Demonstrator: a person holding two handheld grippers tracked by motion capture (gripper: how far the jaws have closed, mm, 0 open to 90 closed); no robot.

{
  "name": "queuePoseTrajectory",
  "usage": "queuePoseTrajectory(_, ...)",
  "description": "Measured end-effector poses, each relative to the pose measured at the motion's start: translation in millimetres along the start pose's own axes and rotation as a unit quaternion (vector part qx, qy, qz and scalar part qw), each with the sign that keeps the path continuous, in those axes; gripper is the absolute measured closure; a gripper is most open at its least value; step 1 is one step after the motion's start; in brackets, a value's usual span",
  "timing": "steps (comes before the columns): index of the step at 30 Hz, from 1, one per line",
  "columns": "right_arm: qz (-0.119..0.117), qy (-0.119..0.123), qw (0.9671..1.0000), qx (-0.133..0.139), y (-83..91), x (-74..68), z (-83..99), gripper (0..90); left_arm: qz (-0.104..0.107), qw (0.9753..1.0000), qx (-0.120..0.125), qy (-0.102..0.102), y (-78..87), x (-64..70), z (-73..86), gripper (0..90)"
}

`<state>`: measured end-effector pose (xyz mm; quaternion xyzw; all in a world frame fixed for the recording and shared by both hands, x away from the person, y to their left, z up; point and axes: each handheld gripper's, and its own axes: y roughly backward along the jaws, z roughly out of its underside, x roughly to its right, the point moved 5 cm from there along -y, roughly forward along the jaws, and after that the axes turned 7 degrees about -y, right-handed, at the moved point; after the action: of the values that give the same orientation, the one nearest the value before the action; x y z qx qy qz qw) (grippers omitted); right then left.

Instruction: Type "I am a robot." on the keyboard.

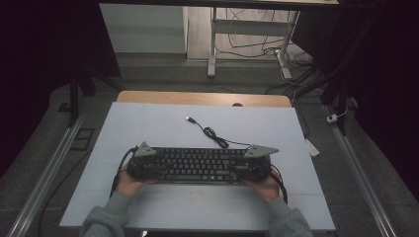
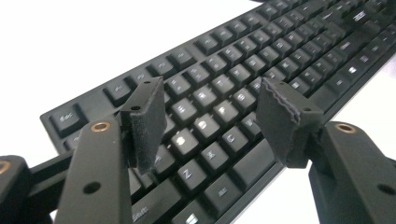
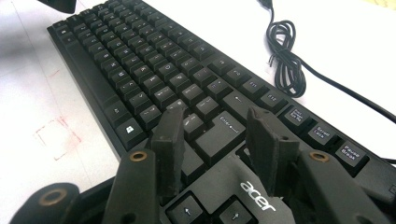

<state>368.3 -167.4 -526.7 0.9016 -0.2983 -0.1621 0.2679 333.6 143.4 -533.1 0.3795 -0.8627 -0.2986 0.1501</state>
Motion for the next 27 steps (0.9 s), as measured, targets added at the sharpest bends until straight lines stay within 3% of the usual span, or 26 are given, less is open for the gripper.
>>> queuePoseTrajectory(6,-0.001,0.0,1.0,-0.001,-0.7,-0.9,-0.3,57.1,0.021,0.9997,0.003,-0.013,-5.9,9.1,-6.8,55.2)
queuePoseTrajectory(14,-0.003,0.002,1.0,-0.003,-2.5,-1.7,0.1,56.9,0.04,0.9987,-0.007,-0.032,-14.4,18.2,-8.3,87.9)
queuePoseTrajectory(27,0.0,0.002,1.0,-0.006,-3.4,-1.0,0.6,56.6,0.051,0.9959,-0.047,-0.058,-37.3,31.8,-6.5,88.5)
